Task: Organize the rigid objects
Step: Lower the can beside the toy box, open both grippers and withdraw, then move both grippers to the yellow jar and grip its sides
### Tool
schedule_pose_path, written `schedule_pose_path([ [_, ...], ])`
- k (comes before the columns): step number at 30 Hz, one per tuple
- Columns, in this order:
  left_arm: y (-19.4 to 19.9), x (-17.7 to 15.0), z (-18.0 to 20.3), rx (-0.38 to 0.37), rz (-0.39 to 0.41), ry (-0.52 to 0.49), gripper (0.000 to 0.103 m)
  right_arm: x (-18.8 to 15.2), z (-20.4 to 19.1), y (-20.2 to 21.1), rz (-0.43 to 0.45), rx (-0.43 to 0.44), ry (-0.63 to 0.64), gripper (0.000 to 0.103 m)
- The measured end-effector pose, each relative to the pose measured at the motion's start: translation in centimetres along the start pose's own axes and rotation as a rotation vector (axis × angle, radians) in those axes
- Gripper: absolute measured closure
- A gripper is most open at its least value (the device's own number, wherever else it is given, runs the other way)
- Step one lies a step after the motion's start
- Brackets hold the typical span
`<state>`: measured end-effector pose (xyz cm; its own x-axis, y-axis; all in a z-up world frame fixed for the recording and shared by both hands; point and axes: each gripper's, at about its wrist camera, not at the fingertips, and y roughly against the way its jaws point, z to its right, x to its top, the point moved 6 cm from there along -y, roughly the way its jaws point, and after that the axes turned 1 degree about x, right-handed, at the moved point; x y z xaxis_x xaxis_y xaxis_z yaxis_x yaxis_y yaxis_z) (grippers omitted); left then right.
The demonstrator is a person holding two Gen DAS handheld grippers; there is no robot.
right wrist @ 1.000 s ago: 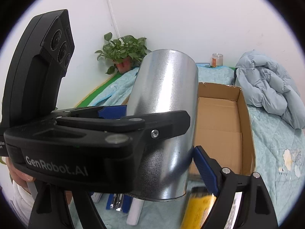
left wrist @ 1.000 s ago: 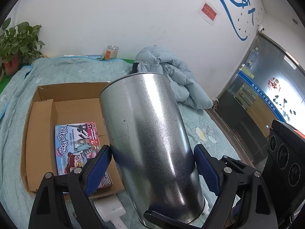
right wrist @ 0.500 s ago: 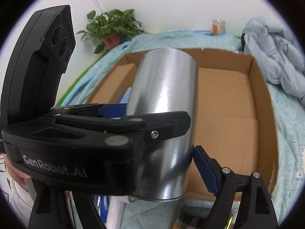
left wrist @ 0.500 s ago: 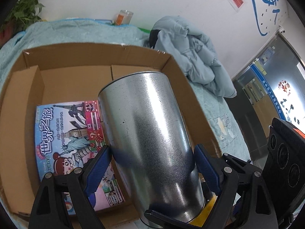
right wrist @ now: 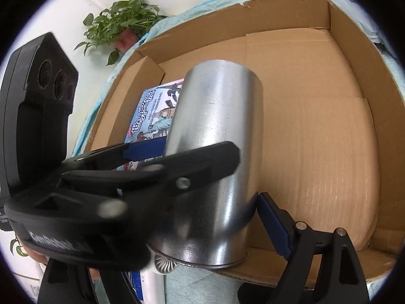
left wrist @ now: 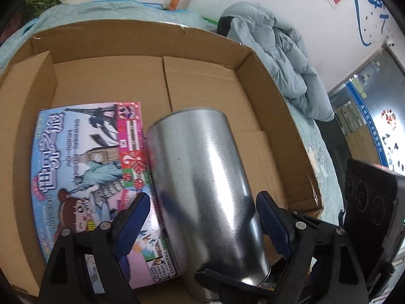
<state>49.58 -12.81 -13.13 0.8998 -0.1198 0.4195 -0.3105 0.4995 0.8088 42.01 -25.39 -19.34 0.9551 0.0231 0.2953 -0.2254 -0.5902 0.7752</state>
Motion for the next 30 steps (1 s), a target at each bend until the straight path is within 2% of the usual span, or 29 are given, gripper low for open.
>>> schedule_pose_path([
  [3, 2.3, 0.0, 0.0, 0.017, 0.055, -0.005, 0.019, -0.3, -0.3, 0.3, 0.009, -0.004, -0.010, 0.018],
  [5, 4.6, -0.6, 0.1, 0.046, 0.118, -0.026, 0.017, -0.5, -0.7, 1.3, 0.047, 0.004, -0.004, 0.017],
  [7, 7.7, -1.4, 0.1, 0.099, 0.219, -0.052, 0.017, -0.9, -1.0, 2.8, 0.090, 0.022, 0.014, 0.017],
  [8, 9.2, -2.0, 0.1, 0.127, 0.270, -0.062, 0.011, -1.3, -1.1, 3.9, 0.117, 0.019, 0.024, 0.016],
  [10, 12.5, -3.9, -0.4, 0.199, 0.392, -0.070, 0.000, -2.3, -0.9, 5.8, 0.171, -0.030, 0.046, 0.016],
  [12, 15.8, -6.2, -1.1, 0.302, 0.507, -0.072, 0.001, -4.1, -0.3, 8.0, 0.236, -0.130, 0.076, 0.016],
  [13, 17.0, -7.3, -1.6, 0.334, 0.534, -0.075, 0.001, -4.7, -0.3, 8.8, 0.263, -0.168, 0.096, 0.018],
  [14, 18.1, -8.6, -2.0, 0.368, 0.560, -0.072, 0.005, -5.7, -0.4, 9.9, 0.315, -0.216, 0.132, 0.033],
  [15, 18.8, -9.9, -2.2, 0.392, 0.570, -0.070, 0.018, -6.3, -0.5, 10.8, 0.357, -0.258, 0.158, 0.060],
  [16, 18.9, -10.8, -2.4, 0.397, 0.548, -0.076, 0.067, -7.1, -0.4, 11.5, 0.386, -0.302, 0.173, 0.070],
  [17, 18.7, -11.7, -2.5, 0.396, 0.491, -0.086, 0.103, -7.7, -0.2, 12.0, 0.405, -0.332, 0.177, 0.073],
  [19, 18.7, -13.6, -2.7, 0.393, 0.454, -0.067, 0.101, -8.5, 0.1, 12.9, 0.434, -0.322, 0.174, 0.072],
  [20, 18.9, -14.5, -2.5, 0.388, 0.457, -0.065, 0.091, -8.8, 0.1, 13.1, 0.437, -0.321, 0.186, 0.054],
  [21, 19.1, -15.3, -2.3, 0.386, 0.451, -0.065, 0.076, -9.2, 0.0, 13.1, 0.434, -0.332, 0.199, 0.019],
  [22, 19.2, -16.1, -2.1, 0.387, 0.441, -0.062, 0.024, -9.6, -0.2, 13.1, 0.438, -0.338, 0.207, 0.008],
  [23, 19.5, -16.8, -2.0, 0.395, 0.454, -0.051, 0.004, -10.2, -0.2, 13.2, 0.452, -0.332, 0.213, 0.002],
  [25, 20.1, -17.9, -1.5, 0.387, 0.534, -0.033, 0.000, -11.0, -0.3, 12.7, 0.439, -0.308, 0.213, 0.002],
  [27, 19.7, -18.8, -1.1, 0.377, 0.510, -0.036, 0.001, -11.6, 0.2, 12.2, 0.394, -0.282, 0.194, 0.002],
  [30, 19.7, -20.2, -0.8, 0.380, 0.489, -0.026, 0.001, -12.2, 0.8, 11.6, 0.355, -0.285, 0.160, 0.002],
])
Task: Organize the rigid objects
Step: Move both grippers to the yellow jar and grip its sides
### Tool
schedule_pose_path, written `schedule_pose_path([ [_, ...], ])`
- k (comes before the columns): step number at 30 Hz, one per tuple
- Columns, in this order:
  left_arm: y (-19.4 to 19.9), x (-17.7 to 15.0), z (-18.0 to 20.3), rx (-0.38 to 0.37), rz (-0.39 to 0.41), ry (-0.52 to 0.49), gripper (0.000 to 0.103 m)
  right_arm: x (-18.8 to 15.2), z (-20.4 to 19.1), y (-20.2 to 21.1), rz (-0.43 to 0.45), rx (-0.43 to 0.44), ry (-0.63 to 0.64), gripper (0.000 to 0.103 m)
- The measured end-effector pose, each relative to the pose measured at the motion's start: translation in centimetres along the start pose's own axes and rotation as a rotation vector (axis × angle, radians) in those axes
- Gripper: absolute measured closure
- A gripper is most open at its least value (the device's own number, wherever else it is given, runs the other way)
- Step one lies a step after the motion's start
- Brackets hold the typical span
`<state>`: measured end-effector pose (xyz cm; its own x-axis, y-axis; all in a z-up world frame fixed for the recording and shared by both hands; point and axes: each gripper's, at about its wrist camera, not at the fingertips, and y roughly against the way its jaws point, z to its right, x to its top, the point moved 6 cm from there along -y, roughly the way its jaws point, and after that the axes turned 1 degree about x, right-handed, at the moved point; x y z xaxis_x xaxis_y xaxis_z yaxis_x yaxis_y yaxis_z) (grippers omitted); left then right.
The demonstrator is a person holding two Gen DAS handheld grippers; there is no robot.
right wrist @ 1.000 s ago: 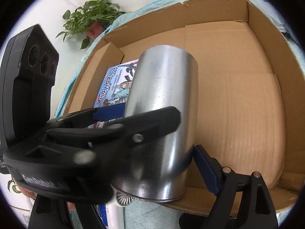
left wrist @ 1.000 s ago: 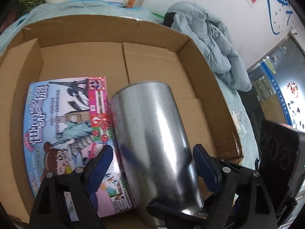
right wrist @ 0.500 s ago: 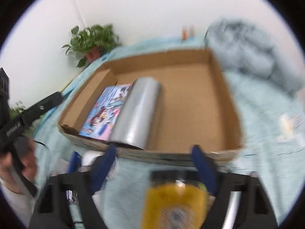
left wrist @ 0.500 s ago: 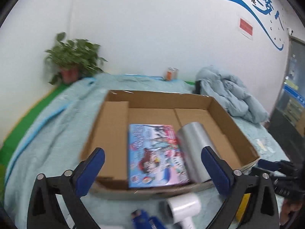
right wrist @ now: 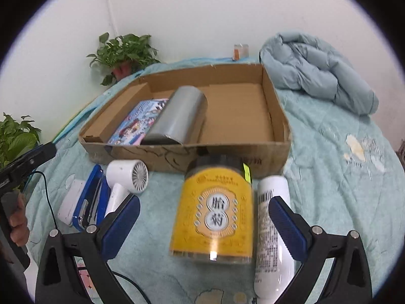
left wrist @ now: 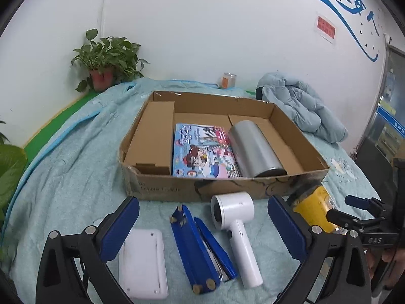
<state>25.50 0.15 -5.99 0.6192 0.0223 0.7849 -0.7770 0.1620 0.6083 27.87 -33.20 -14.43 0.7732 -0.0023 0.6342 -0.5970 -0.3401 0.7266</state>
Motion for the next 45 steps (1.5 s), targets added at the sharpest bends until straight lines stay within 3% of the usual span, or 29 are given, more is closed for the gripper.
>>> schedule_pose_path([
  [7, 3.3, -0.8, 0.2, -0.057, 0.011, 0.038, 0.001, -2.3, 1.0, -3.3, -0.152, -0.032, -0.013, 0.002],
  [10, 3.6, -1.0, 0.6, -0.079, -0.010, 0.052, 0.001, -2.7, 1.0, -3.7, -0.159, -0.040, -0.018, 0.018],
  [12, 3.7, -1.1, 1.0, -0.101, -0.027, 0.059, 0.001, -2.8, 0.6, -3.5, -0.158, -0.052, 0.009, 0.019],
  [17, 3.2, -1.9, 2.7, -0.244, -0.128, 0.094, 0.001, -3.9, -0.7, -1.3, -0.174, -0.013, 0.057, 0.019],
  [23, 0.9, -3.9, 6.4, -0.375, -0.239, 0.081, 0.001, -6.9, -3.0, 0.8, -0.170, -0.039, 0.130, 0.018],
  [26, -0.6, -5.0, 7.9, -0.426, -0.306, 0.081, 0.001, -7.5, -4.4, 1.9, -0.144, 0.080, 0.099, 0.016],
  [28, -1.2, -5.4, 8.5, -0.446, -0.334, 0.074, 0.001, -7.1, -4.7, 3.1, -0.116, 0.161, 0.071, 0.016],
  [32, -2.2, -5.9, 9.7, -0.488, -0.386, 0.063, 0.001, -6.1, -2.7, 4.1, -0.093, 0.197, -0.046, 0.016],
  [38, -3.4, -6.2, 10.7, -0.502, -0.409, 0.043, 0.001, -7.1, -0.4, 1.6, -0.202, 0.196, -0.170, 0.020],
  [40, -3.8, -6.2, 10.8, -0.497, -0.414, 0.046, 0.001, -7.6, -0.5, 1.1, -0.223, 0.242, -0.203, 0.020],
  [45, -4.7, -6.4, 11.0, -0.511, -0.433, 0.063, 0.001, -7.6, -2.6, 1.0, -0.214, 0.174, -0.089, 0.020],
])
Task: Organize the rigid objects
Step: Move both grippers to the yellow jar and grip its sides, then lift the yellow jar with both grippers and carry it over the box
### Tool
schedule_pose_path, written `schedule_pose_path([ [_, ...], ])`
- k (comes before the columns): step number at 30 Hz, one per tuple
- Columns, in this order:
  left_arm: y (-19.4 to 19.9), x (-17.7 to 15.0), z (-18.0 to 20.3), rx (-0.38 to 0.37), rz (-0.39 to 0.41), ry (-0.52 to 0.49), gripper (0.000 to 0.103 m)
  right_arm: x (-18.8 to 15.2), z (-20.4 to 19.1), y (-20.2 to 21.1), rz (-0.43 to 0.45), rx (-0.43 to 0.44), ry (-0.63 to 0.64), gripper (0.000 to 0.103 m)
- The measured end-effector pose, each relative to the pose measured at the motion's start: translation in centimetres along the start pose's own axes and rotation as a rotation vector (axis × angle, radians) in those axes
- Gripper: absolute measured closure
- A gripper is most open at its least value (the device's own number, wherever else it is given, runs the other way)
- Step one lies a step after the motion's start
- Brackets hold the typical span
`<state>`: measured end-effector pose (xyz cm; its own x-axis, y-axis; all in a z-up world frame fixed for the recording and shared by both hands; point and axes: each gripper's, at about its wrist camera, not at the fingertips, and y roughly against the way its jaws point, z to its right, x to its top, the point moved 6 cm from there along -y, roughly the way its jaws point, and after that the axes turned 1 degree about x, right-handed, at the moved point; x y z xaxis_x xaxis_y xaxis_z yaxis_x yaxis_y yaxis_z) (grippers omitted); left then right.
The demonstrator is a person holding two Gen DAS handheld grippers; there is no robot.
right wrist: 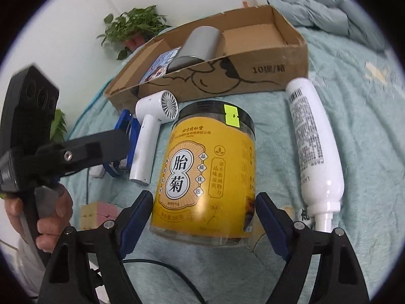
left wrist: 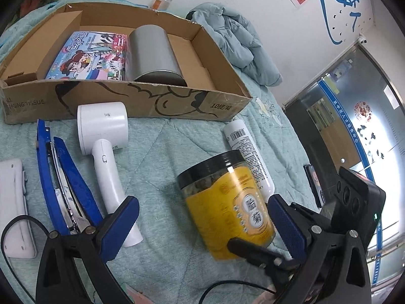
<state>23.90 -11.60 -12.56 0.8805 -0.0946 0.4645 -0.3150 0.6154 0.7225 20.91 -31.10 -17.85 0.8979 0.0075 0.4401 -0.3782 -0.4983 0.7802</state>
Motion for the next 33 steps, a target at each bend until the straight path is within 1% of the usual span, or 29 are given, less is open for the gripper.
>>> schedule_pose_path([
  [2, -0.4, 0.0, -0.1, -0.020, -0.012, 0.015, 0.001, 0.0, -1.3, -0.3, 0.004, -0.042, 0.055, 0.020],
  [4, -0.9, 0.0, -0.2, -0.031, -0.027, 0.032, 0.002, -0.3, -2.6, -0.6, -0.001, -0.039, 0.093, 0.020],
  [5, -1.2, -0.1, -0.2, -0.018, -0.034, 0.030, 0.002, -0.6, -3.4, -0.8, -0.007, -0.019, 0.112, 0.020],
  [7, -1.3, -0.3, -0.3, 0.033, -0.030, 0.004, 0.002, -1.1, -5.0, -0.9, -0.026, 0.045, 0.139, 0.020],
  [8, -1.5, -0.4, -0.4, 0.043, -0.035, -0.004, 0.002, -1.2, -5.2, -0.8, -0.026, 0.066, 0.144, 0.020],
  [10, -1.7, -0.7, -0.7, 0.029, -0.051, 0.019, 0.002, -1.2, -5.1, -0.3, -0.022, 0.129, 0.132, 0.020],
  [13, -2.2, -1.2, -0.8, 0.018, -0.078, 0.032, 0.006, -0.8, -3.5, -0.2, -0.025, 0.147, 0.063, 0.021],
  [14, -2.6, -1.5, -0.7, 0.022, -0.091, 0.032, 0.008, -0.6, -2.8, -0.3, -0.033, 0.174, 0.025, 0.021],
  [15, -3.0, -1.8, -0.6, 0.025, -0.103, 0.032, 0.009, -0.6, -2.7, -0.4, -0.037, 0.181, 0.008, 0.021],
  [17, -3.8, -2.2, -0.5, 0.041, -0.123, 0.033, 0.010, -0.4, -2.4, -0.6, -0.039, 0.187, 0.000, 0.021],
  [20, -4.1, -2.6, -0.2, 0.065, -0.121, 0.011, 0.010, -0.7, -3.0, -1.8, -0.069, 0.224, -0.009, 0.021],
  [24, -4.4, -2.8, -0.1, 0.074, -0.123, -0.003, 0.011, -0.5, -3.7, -2.1, -0.054, 0.196, 0.006, 0.020],
  [29, -4.3, -2.5, -0.2, 0.067, -0.120, 0.014, 0.014, -0.4, -3.9, -2.4, -0.055, 0.178, 0.017, 0.019],
  [33, -3.9, -2.6, -0.2, 0.073, -0.112, -0.001, 0.015, -0.5, -4.0, -2.5, -0.057, 0.157, 0.034, 0.017],
])
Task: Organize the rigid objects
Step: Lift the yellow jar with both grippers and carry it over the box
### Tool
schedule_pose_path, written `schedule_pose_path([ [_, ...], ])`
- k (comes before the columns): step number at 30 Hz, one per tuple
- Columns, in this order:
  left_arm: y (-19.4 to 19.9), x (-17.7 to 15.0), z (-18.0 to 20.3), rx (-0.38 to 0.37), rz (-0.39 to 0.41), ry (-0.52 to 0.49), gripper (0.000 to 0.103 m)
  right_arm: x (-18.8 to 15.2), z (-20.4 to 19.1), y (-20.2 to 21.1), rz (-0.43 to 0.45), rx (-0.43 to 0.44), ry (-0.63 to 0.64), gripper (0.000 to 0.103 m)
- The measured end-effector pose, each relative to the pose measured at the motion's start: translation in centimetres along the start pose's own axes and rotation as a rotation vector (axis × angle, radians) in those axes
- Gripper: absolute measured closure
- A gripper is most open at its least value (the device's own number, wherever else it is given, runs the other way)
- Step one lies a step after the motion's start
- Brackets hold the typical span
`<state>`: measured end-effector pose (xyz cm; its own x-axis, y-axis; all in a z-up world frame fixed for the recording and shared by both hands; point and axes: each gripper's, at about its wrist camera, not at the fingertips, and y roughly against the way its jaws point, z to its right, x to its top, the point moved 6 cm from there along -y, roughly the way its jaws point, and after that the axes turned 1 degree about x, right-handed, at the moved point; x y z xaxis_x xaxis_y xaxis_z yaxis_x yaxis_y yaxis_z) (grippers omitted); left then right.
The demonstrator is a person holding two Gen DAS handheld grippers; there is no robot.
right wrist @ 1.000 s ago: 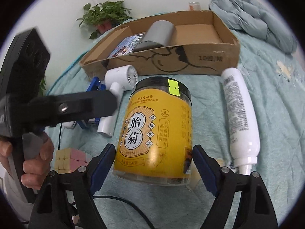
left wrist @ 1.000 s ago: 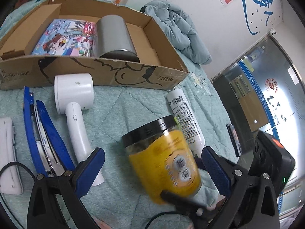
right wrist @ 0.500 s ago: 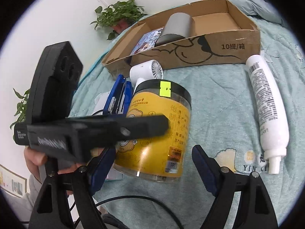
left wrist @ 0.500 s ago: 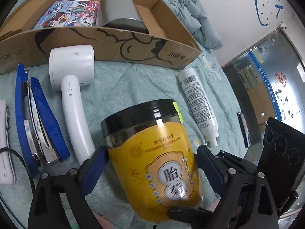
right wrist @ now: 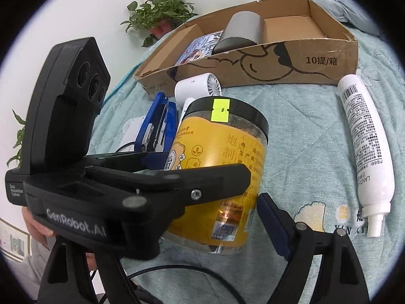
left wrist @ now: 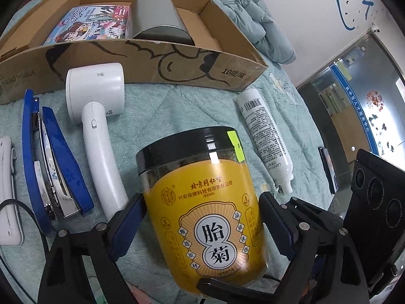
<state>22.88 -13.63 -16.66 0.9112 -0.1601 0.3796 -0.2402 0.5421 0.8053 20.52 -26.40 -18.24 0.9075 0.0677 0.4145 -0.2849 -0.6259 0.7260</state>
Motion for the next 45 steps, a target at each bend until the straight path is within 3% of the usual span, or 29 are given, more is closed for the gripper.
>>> schedule_pose_path([
  [9, 0.0, 0.4, 1.6, 0.019, 0.035, -0.048, 0.017, 0.7, 0.5, -0.3, -0.008, -0.047, 0.032, 0.016],
  [19, 0.0, 0.2, 2.3, 0.063, 0.065, -0.078, 0.018, 0.9, 1.9, -0.2, -0.005, -0.018, -0.006, 0.014],
  [35, 0.0, 0.3, 2.2, 0.038, 0.067, -0.090, 0.018, 0.8, 1.9, 0.1, 0.000, -0.033, -0.014, 0.014],
  [45, 2.8, 2.3, 3.8, 0.038, 0.135, -0.125, 0.018, 2.5, 1.0, 1.9, 0.049, -0.053, 0.024, 0.015],
])
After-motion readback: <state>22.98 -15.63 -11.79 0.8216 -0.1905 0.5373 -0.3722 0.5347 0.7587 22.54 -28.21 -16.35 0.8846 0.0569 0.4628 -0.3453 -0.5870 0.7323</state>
